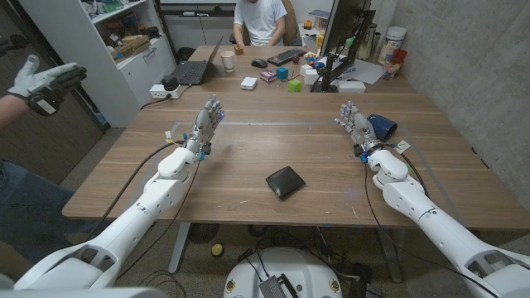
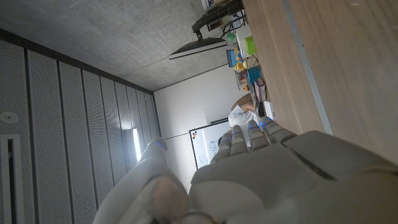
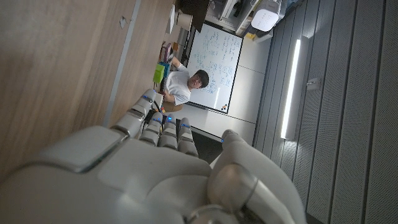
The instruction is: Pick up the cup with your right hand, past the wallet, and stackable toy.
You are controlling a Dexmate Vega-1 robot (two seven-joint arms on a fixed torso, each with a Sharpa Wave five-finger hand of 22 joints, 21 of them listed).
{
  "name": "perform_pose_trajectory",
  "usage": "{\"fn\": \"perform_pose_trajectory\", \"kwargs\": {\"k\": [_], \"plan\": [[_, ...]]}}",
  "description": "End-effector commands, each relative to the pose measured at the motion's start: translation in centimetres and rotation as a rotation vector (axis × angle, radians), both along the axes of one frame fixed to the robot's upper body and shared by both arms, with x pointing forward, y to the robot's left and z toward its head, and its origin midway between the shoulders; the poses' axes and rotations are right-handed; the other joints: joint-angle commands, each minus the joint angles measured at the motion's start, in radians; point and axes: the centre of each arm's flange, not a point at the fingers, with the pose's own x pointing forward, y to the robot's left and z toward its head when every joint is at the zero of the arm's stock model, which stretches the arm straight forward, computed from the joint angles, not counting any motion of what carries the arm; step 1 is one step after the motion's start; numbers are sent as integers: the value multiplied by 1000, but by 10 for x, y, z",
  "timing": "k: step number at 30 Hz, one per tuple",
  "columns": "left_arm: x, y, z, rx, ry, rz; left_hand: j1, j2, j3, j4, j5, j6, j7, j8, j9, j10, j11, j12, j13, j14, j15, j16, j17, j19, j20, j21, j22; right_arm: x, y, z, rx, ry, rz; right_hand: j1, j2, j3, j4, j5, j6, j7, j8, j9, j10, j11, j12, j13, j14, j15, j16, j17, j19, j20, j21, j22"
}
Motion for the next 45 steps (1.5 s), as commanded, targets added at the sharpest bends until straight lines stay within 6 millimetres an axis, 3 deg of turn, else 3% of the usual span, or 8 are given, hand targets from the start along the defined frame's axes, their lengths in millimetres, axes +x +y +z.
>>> {"fn": "perform_pose_trajectory", "kwargs": {"k": [1,15,17,18,22,27,32,45], "plan": [[0,4,6,9,-14,-19,10,1,4,-1,4,3,28,7,2,3,6,7,1,-1,11,7,3,-10,3,6,3,-6,6,0,19,-5,-6,9,4,8,-1,6,12,0,7,2,8,4,5,4,10,-2,6,1,8,1,5,4],[-4,1,0,24,7,-23,9,5,3,-7,4,6,27,4,2,1,4,3,1,-11,11,1,4,-18,7,2,4,-27,15,26,-113,-108,-33,75,26,80,-53,13,19,-35,6,1,33,-21,6,4,28,-40,4,-25,2,-22,2,4],[-3,0,-2,23,11,-29,9,5,3,-8,4,6,26,3,2,2,4,3,1,-11,10,1,4,-19,8,1,4,-36,14,36,-176,-128,-77,119,16,103,-96,6,24,-41,7,1,41,-24,6,5,40,-43,4,-38,10,-15,3,3],[-3,0,-3,21,12,-32,9,5,3,-8,4,6,26,3,2,2,3,3,1,-11,10,1,4,-20,9,1,4,-40,13,41,-218,-135,-103,213,29,158,-177,-1,31,-31,9,3,53,-13,5,6,47,-32,2,-55,23,5,4,2],[-3,-2,-6,27,13,-50,9,7,3,-9,4,7,27,3,2,2,5,3,2,-11,10,1,4,-20,11,1,4,-59,12,60,-408,-156,-227,437,38,311,-323,48,69,-14,19,12,75,-10,7,12,58,-27,3,-66,37,36,0,0],[-4,-1,-9,31,17,-58,11,13,6,-11,4,8,27,3,2,3,4,2,2,-11,8,1,4,-21,14,1,4,-79,9,79,-589,-165,-357,535,-3,366,-342,85,70,-8,23,25,68,-12,5,17,57,-27,-6,-75,39,106,-4,-2],[-6,0,-8,38,13,-67,13,16,7,-12,3,13,27,4,2,7,4,4,2,-10,9,1,4,-22,18,1,4,-92,8,91,-679,-164,-432,556,-36,352,-323,98,51,-31,21,37,44,-22,2,22,46,-27,-7,-75,63,215,1,1],[-10,-1,-5,45,6,-79,12,22,8,-16,2,22,27,5,2,16,5,6,2,-5,10,3,4,-24,39,1,5,-111,8,107,-842,-147,-559,519,-88,303,-307,94,32,-47,19,42,28,-25,3,27,67,18,4,-73,109,226,12,5]]}}
